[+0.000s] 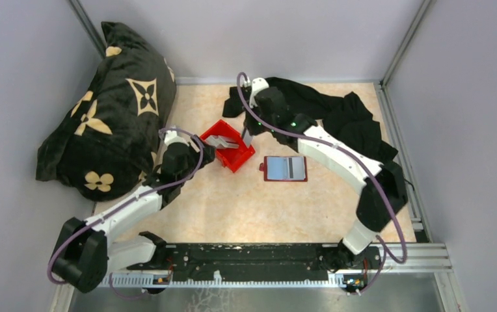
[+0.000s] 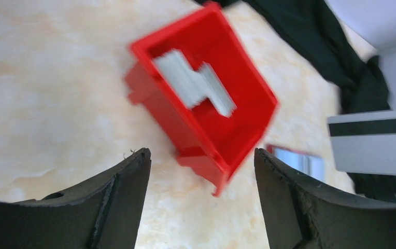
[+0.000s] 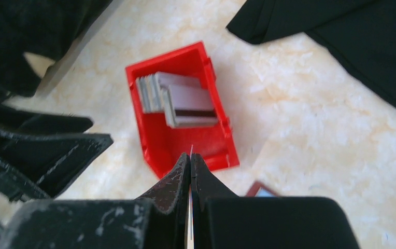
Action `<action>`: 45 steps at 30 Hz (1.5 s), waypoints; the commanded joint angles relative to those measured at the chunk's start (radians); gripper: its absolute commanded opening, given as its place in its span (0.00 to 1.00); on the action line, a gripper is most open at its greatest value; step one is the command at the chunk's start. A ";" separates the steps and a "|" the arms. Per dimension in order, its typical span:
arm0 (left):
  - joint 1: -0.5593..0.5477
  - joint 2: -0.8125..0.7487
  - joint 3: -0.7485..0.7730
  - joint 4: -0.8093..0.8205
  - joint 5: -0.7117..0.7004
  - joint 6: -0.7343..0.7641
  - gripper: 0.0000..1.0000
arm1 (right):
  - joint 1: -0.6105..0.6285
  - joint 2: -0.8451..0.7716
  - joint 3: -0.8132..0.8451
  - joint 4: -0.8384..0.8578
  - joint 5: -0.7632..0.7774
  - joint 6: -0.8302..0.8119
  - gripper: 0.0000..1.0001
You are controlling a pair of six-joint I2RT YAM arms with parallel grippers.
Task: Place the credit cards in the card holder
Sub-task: Pick up the credit card from the storage box.
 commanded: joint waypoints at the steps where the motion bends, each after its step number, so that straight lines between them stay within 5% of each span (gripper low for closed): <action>1: -0.006 -0.068 -0.064 0.240 0.328 0.165 0.78 | -0.009 -0.192 -0.115 -0.023 -0.110 0.025 0.00; 7: -0.028 -0.008 -0.018 0.330 0.718 0.249 0.76 | -0.029 -0.371 -0.334 -0.021 -0.231 0.062 0.00; 17: -0.085 0.050 0.008 0.365 1.010 0.330 0.74 | -0.055 -0.479 -0.527 0.024 -0.416 0.133 0.00; 39: -0.086 0.197 -0.003 0.470 1.165 0.332 0.72 | -0.133 -0.399 -0.584 0.173 -0.727 0.230 0.00; 45: -0.086 0.240 0.003 0.507 1.209 0.321 0.62 | -0.151 -0.366 -0.592 0.215 -0.767 0.246 0.00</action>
